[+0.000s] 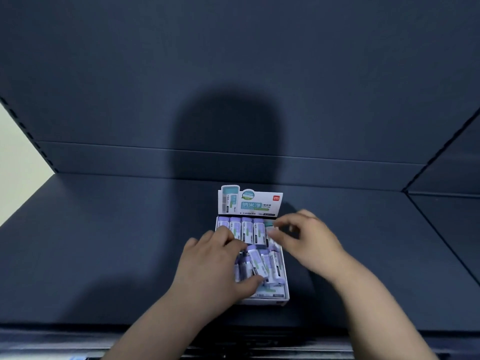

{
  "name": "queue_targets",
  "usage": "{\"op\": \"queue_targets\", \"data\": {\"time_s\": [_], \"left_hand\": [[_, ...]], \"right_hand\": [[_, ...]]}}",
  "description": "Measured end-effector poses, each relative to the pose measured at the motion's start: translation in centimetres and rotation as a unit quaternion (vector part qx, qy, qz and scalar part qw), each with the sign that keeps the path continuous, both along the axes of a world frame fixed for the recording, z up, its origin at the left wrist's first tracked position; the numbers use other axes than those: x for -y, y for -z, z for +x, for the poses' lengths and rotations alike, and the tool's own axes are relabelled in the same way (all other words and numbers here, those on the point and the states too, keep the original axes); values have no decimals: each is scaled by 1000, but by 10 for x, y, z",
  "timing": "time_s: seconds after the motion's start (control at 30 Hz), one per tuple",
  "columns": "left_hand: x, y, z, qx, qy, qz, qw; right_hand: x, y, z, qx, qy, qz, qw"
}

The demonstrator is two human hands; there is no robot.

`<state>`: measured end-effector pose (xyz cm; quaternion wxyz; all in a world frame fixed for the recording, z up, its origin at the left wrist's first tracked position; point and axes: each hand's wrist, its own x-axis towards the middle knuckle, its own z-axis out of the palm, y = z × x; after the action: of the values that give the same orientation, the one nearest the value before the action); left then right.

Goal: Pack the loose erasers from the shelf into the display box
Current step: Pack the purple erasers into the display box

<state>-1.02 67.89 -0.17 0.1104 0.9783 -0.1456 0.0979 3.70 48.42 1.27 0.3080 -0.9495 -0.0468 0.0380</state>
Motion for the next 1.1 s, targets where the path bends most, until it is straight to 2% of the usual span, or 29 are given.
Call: {"op": "queue_targets", "data": {"time_s": [0.07,0.13,0.3,0.43,0.53,0.7,1.1], "left_hand": [[0,-1,0,-5,3,-3,1000],[-1,-2,1,-17,8,-7,1000],[-1,-2,1,-20,13,-7,1000],[-1,-4,0,-21,21,0,1000],[-1,-6,1,-26,19,9,999],[-2,-10,-2,-76,12,23,997],[-1,-10,-2,-75,11,24,997]], "right_hand": [[17,-3,-8,-75,-72,40,994],[26,-3,-16,-141,-131,32,981],[21,6,-22,-67,-142,28,987],[18,5,-14,-23,-86,33,995],[10,0,-7,-3,-43,-13,999],[-3,-8,2,-46,-48,-108,992],[-3,-12,-1,-34,-52,-135,989]]}}
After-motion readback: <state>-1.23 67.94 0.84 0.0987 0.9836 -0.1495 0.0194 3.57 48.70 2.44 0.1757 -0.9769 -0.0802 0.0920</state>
